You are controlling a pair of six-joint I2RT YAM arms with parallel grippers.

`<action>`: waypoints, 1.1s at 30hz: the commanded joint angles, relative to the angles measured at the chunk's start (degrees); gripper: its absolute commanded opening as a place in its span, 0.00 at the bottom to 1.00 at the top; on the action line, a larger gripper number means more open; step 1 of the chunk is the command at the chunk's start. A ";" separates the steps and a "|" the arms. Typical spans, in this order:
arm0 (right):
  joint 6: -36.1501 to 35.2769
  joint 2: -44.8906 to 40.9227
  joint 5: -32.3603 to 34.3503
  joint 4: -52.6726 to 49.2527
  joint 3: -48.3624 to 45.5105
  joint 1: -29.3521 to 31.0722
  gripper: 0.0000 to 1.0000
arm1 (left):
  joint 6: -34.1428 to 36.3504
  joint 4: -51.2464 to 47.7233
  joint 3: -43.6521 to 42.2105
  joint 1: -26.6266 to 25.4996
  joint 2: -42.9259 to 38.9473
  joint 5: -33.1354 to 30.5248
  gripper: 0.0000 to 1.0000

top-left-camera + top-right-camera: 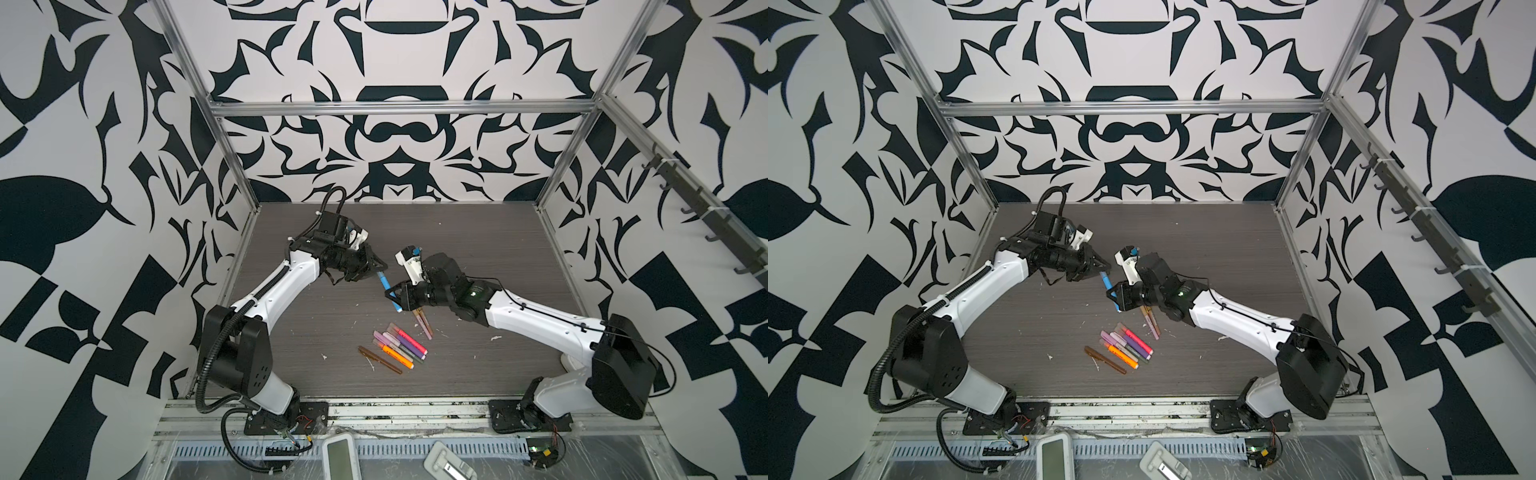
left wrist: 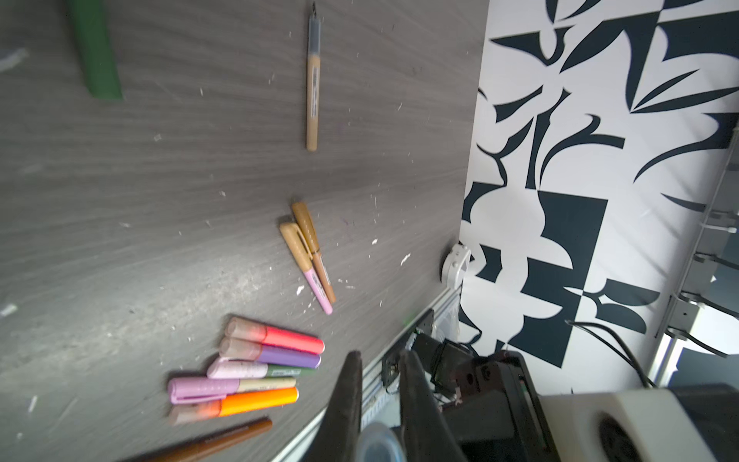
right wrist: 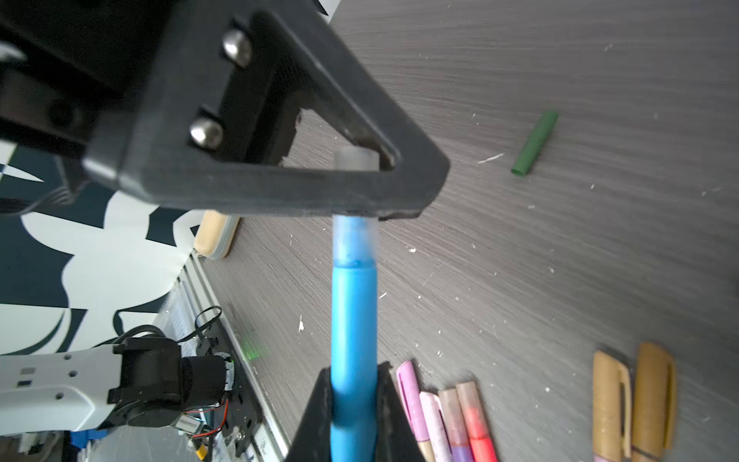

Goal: Open the pen caps
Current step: 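Pull the clear cap off with the left gripper while the right gripper lowers the marker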

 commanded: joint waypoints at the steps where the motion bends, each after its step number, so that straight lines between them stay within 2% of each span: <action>1: 3.81 -2.84 -7.15 -16.63 -5.06 1.79 0.00 | 1.73 9.68 -1.08 6.23 -0.67 -14.15 0.00; 4: 4.12 -2.84 -8.03 -15.22 -6.24 2.39 0.00 | 1.29 11.11 -0.81 6.59 -0.57 -15.14 0.00; 13: 6.04 -6.30 -9.84 -11.12 -9.97 5.30 0.00 | -0.38 11.57 9.61 7.98 5.86 -16.62 0.00; 20: 7.65 -12.35 -6.02 -10.26 -12.23 5.59 0.00 | -6.59 16.96 7.95 11.72 5.70 -18.17 0.00; 24: 5.70 -16.31 3.92 -18.61 -10.14 4.70 0.00 | -1.95 10.06 8.54 11.09 4.87 -18.82 0.00; 28: 1.81 -15.42 16.08 -30.10 -7.08 0.86 0.00 | 5.58 -0.15 8.04 8.39 5.28 -19.18 0.00; 30: -0.01 -14.23 17.66 -31.38 -7.33 -2.82 0.00 | 8.72 -4.47 7.51 5.89 6.25 -20.34 0.00; 33: -1.34 -11.85 16.31 -28.90 -8.74 -9.71 0.00 | 11.66 -8.96 5.92 1.65 8.24 -23.16 0.00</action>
